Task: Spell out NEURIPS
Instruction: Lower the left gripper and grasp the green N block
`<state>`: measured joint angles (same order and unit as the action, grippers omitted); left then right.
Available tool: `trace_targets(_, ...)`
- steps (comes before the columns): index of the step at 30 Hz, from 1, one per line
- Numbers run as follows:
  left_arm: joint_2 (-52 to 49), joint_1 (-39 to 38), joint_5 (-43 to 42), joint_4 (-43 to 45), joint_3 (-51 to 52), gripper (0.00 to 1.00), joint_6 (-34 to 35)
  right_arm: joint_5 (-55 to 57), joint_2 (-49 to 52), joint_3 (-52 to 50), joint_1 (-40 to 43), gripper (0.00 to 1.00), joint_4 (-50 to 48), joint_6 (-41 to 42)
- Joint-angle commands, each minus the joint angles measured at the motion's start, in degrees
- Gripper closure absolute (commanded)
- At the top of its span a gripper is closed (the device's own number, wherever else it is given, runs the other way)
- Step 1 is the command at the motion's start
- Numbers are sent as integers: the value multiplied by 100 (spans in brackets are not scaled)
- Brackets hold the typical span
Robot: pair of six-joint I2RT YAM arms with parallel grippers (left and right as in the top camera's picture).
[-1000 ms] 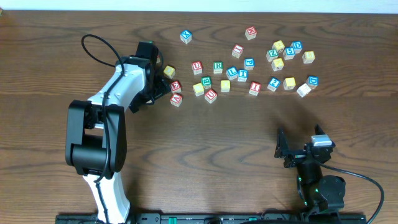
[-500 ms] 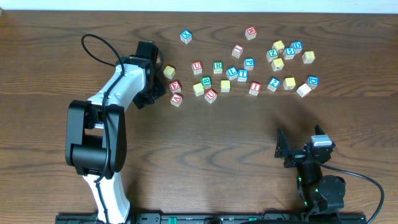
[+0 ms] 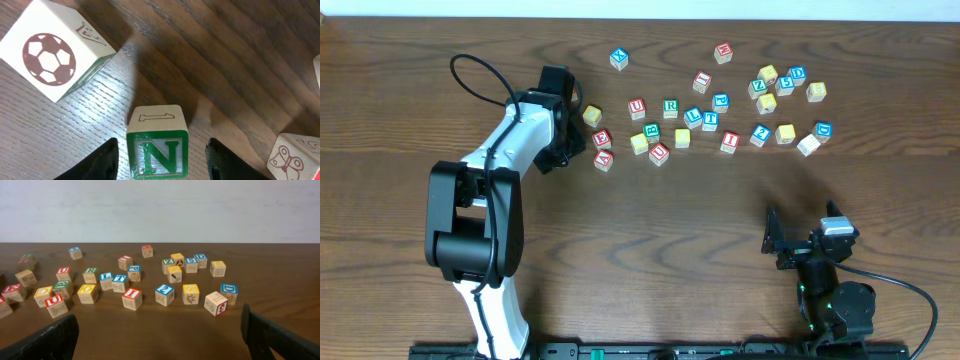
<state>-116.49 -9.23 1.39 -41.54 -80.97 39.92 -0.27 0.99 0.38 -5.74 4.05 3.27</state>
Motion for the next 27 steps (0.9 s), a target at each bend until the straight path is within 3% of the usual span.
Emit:
trace_targets(1,-37,-11,125,33,24,46,199,-11,-31,-7,-31,1,26,52)
trace_targets(27,-44,-11,234,105,181,46,203,-11,-31,-7,-31,1,28,52)
